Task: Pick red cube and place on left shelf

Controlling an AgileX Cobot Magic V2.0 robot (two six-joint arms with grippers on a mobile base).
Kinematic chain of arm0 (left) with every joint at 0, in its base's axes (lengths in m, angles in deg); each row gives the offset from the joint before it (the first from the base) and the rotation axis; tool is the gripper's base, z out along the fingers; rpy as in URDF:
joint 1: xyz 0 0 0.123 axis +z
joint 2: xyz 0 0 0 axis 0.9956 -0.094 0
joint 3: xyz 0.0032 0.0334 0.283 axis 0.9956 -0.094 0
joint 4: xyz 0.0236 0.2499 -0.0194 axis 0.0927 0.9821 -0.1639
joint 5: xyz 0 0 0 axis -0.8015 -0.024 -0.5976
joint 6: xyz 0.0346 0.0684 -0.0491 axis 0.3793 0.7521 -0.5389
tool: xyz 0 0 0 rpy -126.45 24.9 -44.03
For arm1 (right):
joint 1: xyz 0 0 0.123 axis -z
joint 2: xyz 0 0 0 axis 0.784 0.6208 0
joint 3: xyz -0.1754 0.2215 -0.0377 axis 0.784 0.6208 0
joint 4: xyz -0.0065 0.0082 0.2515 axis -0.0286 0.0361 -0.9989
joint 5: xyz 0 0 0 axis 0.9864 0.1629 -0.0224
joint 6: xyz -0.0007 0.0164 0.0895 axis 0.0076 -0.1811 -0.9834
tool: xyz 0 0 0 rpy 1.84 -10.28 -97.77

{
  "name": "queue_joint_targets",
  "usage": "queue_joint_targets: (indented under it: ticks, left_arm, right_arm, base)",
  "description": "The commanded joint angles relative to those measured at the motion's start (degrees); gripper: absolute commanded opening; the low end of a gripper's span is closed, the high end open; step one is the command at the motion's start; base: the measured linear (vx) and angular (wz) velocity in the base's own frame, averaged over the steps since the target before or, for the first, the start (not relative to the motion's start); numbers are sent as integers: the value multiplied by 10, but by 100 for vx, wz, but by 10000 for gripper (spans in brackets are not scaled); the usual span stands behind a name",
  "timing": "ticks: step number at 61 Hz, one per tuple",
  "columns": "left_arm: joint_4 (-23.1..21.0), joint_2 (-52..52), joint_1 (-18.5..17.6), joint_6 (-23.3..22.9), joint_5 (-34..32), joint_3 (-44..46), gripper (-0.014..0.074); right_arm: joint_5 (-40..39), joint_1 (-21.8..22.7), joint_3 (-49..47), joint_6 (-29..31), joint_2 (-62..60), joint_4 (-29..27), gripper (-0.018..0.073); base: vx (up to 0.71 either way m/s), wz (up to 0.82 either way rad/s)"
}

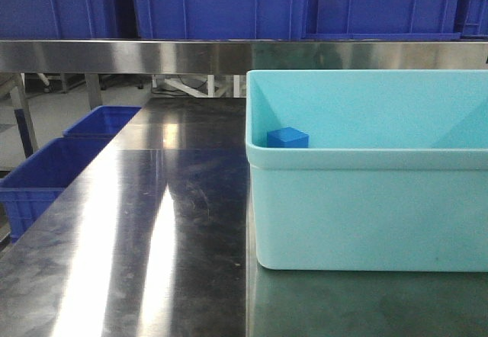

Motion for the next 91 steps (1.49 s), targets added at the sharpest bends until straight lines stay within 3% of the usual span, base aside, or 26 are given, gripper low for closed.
queue_joint_targets:
  ticks: [1,71,91]
  left_arm:
    - [-3,-4,-3,0,-52,-13,106]
    - [-3,-4,-3,0,-52,-13,106]
    - [-3,-4,-3,0,-52,-13,106]
  right_arm:
    - [-46,3,-14,4,-10,1,57]
    - [-51,3,-14,4,-10,1,57]
    - [-92,2,-21,4,9,1,57]
  base:
    - [0,0]
    - [0,0]
    - [0,0]
